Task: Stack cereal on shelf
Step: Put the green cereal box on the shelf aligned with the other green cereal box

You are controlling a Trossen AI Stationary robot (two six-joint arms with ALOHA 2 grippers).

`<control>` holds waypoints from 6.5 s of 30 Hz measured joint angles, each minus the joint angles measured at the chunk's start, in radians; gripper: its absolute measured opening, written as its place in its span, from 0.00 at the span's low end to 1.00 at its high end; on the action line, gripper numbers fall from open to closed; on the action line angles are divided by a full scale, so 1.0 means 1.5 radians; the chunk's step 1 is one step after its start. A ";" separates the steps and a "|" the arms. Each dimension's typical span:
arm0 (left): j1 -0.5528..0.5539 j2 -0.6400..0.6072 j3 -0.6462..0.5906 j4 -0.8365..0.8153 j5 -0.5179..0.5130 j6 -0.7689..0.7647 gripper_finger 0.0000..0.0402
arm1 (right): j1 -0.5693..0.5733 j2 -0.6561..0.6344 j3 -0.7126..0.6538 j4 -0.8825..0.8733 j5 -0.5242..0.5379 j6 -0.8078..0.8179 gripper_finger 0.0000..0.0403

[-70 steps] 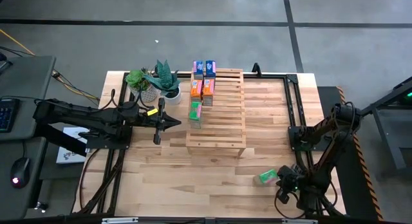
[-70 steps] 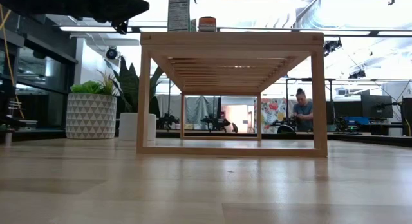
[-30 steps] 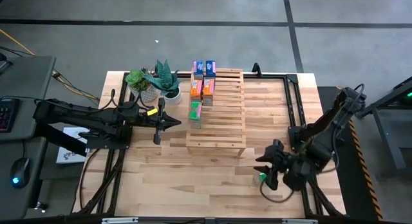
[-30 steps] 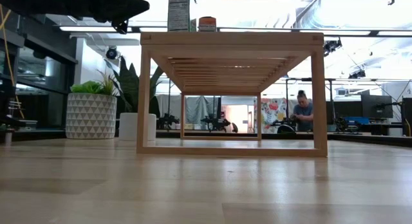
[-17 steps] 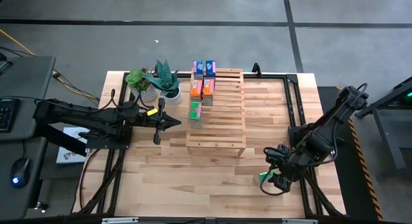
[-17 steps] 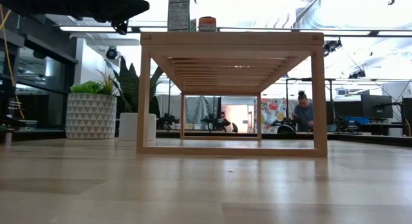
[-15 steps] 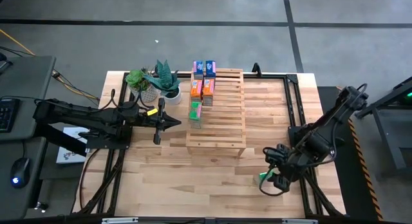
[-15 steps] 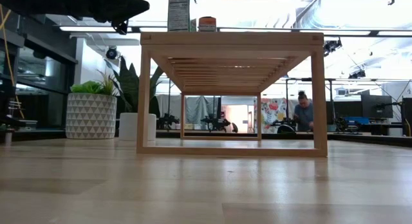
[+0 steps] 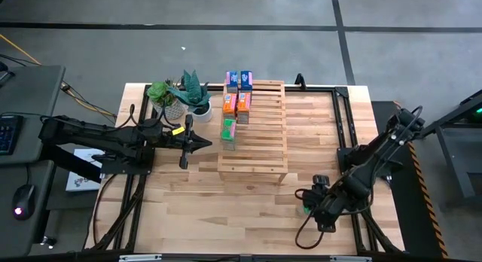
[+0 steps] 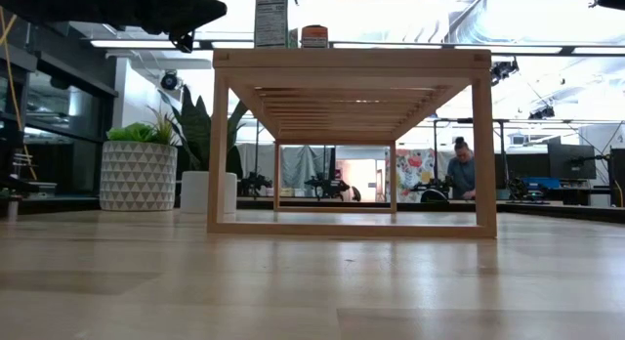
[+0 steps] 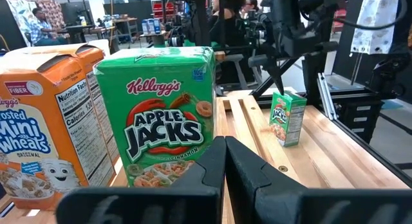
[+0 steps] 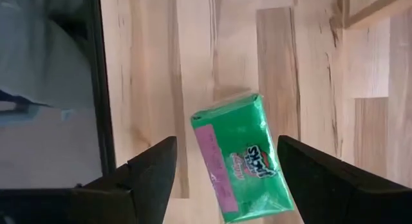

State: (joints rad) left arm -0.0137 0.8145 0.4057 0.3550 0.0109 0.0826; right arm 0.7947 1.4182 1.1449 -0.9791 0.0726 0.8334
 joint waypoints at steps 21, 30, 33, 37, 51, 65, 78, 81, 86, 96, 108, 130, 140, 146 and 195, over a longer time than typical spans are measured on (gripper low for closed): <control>0.000 0.000 0.000 0.000 0.000 0.000 0.00 | 0.014 0.019 -0.033 0.008 -0.001 -0.018 0.65; 0.000 0.000 0.000 0.000 0.000 0.003 0.00 | 0.026 0.019 -0.078 0.013 0.021 -0.015 0.65; 0.000 0.000 0.000 0.000 0.000 0.005 0.00 | 0.026 0.019 -0.081 0.018 0.027 -0.015 0.65; 0.000 0.000 0.000 0.000 0.000 0.005 0.00 | 0.024 0.019 -0.081 0.031 0.058 -0.015 0.65; 0.000 0.000 0.000 -0.013 0.000 0.000 0.00 | 0.024 0.019 -0.081 0.050 0.086 0.019 0.65; 0.000 0.000 0.000 -0.009 0.000 0.000 0.00 | 0.024 0.019 -0.081 0.050 0.085 0.063 0.46; 0.000 0.000 0.000 -0.001 0.000 0.000 0.00 | 0.005 0.019 0.091 -0.001 0.121 -0.033 0.28; 0.000 0.000 0.000 0.001 0.000 0.000 0.00 | -0.005 0.019 0.171 -0.017 0.185 -0.048 0.28; 0.000 0.000 0.000 0.001 0.000 0.000 0.00 | -0.035 0.019 0.270 0.017 0.417 -0.080 0.28; 0.000 0.000 0.000 0.001 0.000 0.010 0.00 | -0.253 0.081 0.447 0.098 0.335 -0.301 0.28; 0.000 0.000 0.000 0.001 0.000 0.000 0.00 | -0.399 0.215 0.626 -0.264 0.316 -0.154 0.28; 0.000 0.000 0.000 0.002 0.000 0.000 0.00 | -0.434 0.268 0.623 -0.216 0.270 -0.206 0.47; 0.000 0.000 0.000 0.002 0.000 0.000 0.00 | -0.440 0.275 0.623 -0.172 0.271 -0.229 0.51; 0.000 0.000 0.000 0.001 0.000 0.000 0.00 | -0.440 0.274 0.623 -0.170 0.295 -0.278 0.51; 0.000 0.000 0.000 0.000 -0.023 0.000 0.00 | -0.399 -0.218 -0.322 0.663 0.417 -0.278 0.00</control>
State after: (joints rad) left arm -0.0135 0.8145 0.4057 0.3546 -0.0231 0.0830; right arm 0.1965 1.0908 0.6618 0.0159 0.6986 0.4168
